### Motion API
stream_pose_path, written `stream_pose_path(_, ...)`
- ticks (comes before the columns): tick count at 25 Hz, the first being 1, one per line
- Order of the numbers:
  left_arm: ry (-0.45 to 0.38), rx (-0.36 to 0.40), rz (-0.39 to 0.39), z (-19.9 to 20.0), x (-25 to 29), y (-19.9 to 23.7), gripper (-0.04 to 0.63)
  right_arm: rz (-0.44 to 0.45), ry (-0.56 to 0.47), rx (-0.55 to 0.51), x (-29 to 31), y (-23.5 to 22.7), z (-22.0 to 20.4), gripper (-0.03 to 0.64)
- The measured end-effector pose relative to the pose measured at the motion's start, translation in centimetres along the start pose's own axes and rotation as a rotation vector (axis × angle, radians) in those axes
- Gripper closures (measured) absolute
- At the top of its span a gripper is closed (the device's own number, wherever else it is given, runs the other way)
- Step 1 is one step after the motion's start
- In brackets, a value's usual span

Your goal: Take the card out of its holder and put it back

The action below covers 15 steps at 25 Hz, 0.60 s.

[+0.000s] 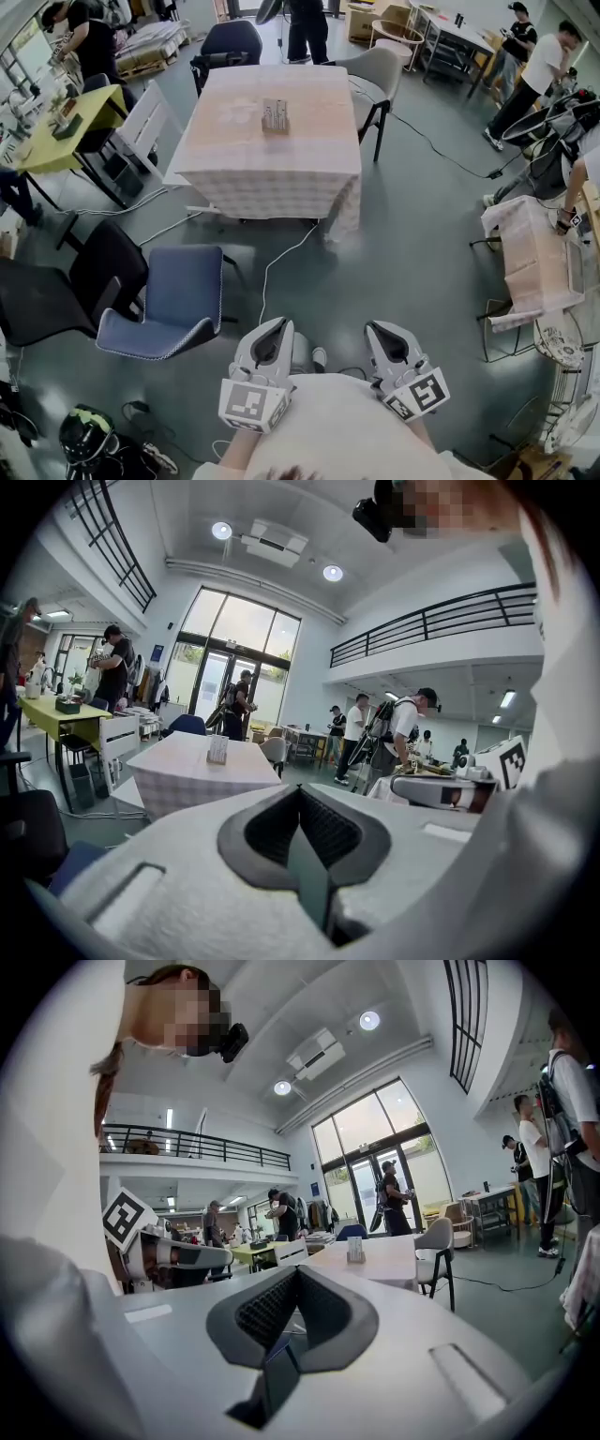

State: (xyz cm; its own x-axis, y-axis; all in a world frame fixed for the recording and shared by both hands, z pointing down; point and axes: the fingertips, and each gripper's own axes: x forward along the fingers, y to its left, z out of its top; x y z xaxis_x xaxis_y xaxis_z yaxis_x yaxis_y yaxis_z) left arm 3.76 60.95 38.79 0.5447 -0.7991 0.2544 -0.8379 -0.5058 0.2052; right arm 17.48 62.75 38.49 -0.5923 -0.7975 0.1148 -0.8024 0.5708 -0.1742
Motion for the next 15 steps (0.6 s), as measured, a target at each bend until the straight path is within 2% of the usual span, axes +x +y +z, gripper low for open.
stream_pose_path(8, 0.011, -0.012, 0.022, 1.0, 2.6, 4.0, 0.589, 0.025, 0.029, 0.009, 5.2, -1.1, -0.2, 0.618)
stream_pose_path(15, 0.004, -0.015, 0.026, 4.8, 6.6, 9.6, 0.589, 0.007, 0.011, -0.006, 12.1, -3.2, 3.0, 0.618)
